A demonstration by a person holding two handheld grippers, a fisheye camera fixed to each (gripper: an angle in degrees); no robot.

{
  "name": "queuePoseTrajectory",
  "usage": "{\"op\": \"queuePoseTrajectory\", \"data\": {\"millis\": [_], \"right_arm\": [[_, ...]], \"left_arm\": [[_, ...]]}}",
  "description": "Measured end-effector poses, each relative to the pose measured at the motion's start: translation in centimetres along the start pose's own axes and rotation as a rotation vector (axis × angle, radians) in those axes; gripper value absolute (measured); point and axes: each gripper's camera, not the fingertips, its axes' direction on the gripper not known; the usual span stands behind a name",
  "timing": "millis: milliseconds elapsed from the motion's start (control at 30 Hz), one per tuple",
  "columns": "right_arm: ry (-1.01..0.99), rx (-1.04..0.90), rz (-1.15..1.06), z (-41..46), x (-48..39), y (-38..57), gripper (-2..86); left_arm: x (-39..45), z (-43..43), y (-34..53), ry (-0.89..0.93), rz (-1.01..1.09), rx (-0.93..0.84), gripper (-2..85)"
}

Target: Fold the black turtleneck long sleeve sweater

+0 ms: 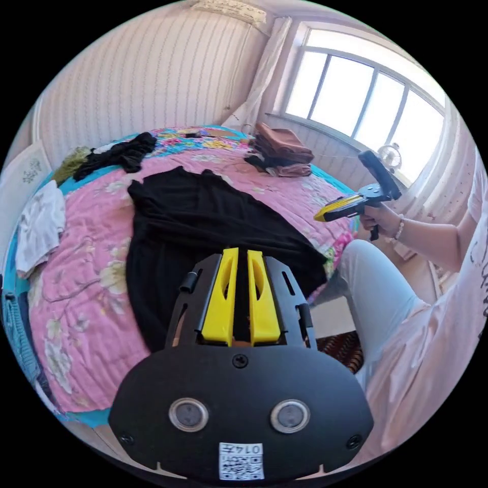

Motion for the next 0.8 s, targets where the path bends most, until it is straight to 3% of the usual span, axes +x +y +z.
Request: {"op": "queuePoseTrajectory", "data": {"millis": [167, 267, 333, 433, 567, 800], "right_arm": [[-0.16, 0.12, -0.196, 2.0, -0.9, -14.9, 6.1], [-0.218, 0.078, -0.252, 5.2, -2.7, -24.2, 7.6], [-0.151, 0.033, -0.285, 8.2, -4.2, -30.0, 9.0], [-0.028, -0.042, -0.276, 12.2, -4.4, -35.4, 9.4], [-0.09, -0.219, -0.202, 15.6, -2.2, -39.6, 3.3], [-0.15, -0.097, -0.239, 12.8, 0.0, -45.2, 0.9]], "left_arm": [[-8.9, 2.5, -4.6, -0.138, -0.126, -0.029, 6.3], [-11.7, 5.7, -7.2, -0.16, -0.12, -0.1, 7.8], [-13.3, 8.3, -8.5, -0.184, -0.113, -0.176, 8.1], [-15.2, 10.3, -9.3, -0.166, -0.122, -0.236, 5.1], [-17.3, 9.7, -9.7, -0.068, -0.13, -0.192, 0.3], [-21.6, 5.7, -9.2, -0.055, -0.206, -0.091, -0.9]]}}
